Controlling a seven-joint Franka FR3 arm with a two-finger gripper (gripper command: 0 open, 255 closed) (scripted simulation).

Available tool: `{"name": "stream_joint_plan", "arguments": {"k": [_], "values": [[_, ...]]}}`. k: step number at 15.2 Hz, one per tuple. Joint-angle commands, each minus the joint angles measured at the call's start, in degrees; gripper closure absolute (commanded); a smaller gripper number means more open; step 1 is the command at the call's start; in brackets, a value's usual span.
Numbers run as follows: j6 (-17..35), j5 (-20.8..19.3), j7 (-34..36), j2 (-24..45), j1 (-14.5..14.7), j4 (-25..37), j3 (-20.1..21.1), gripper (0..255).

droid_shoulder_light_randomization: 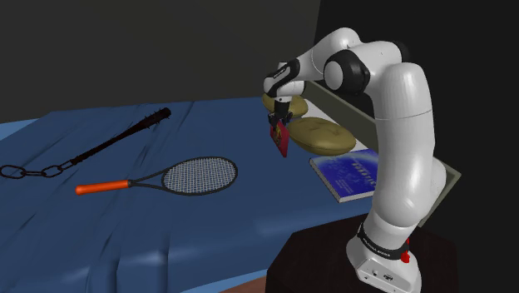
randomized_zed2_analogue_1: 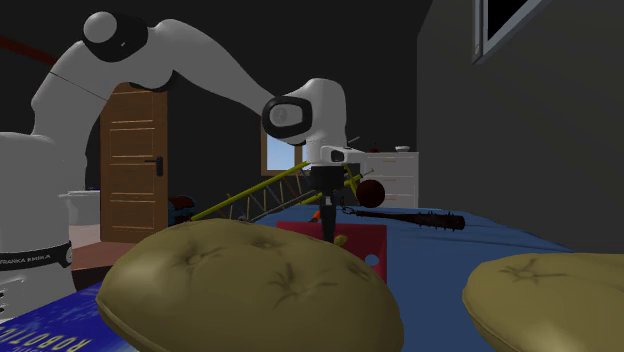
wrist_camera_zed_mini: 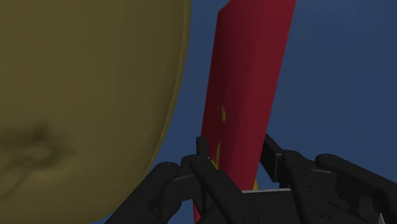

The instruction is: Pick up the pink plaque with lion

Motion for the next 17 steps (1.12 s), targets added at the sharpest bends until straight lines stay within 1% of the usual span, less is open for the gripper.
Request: {"name": "stream_joint_plan", "arguments": {"k": [1,8,17], "values": [[0.1,0.0,0.0,0.0,0.0,-0.1,0.0,255],[0.0,0.0,0.0,0.1,0.0,0.1,0.0,255],[-5.5,-1.5,1.1,-3.1,0.4,2.5,-0.8,255]]}}
